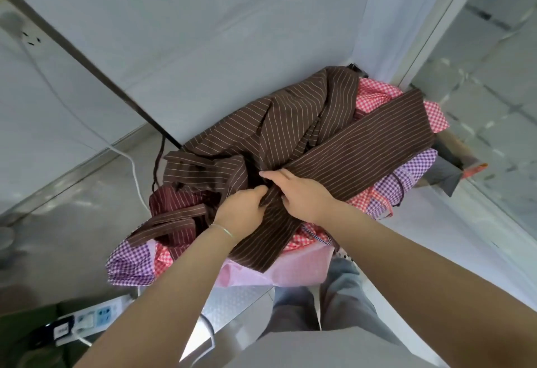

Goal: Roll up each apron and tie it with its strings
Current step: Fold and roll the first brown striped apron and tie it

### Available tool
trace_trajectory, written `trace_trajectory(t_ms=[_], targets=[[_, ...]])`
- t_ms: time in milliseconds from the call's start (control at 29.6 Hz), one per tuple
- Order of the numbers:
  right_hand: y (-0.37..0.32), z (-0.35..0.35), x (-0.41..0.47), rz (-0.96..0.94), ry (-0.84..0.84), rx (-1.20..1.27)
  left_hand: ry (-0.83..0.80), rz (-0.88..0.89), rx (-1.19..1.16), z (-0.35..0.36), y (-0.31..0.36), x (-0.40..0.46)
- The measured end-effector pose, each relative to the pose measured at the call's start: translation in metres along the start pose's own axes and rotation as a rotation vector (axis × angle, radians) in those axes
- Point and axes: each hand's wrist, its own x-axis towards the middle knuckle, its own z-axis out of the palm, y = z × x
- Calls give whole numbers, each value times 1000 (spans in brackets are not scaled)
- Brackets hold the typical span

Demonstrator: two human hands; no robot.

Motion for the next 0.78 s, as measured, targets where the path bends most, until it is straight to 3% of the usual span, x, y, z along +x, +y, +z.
trace_trajectory(t_ms=[68,203,304,439,507,574,676,777], targets=[[-2,-4,9,37,-43,-65,-37,1,-42,-2,-2,-4],[2,-8,11,173,-33,-81,-473,-117,-39,-20,-30,-16],[2,-4,10,257,-5,-54,-646,-183,30,-40,-63,-29],[-8,12,7,204,250,43,-748,-291,75,-57,-99,-51],[-18,19,4,172,351,102,-766,-322,-18,-62,-102,-58],[-25,27,4,173,256,180,-796,-335,-204,-68,-95,-62],[-27,37,8,270,-69,436,-819,-251,-440,-78,-71,-63],[-21,25,4,426,-95,891,-815,-69,-577,-79,-43,-52]])
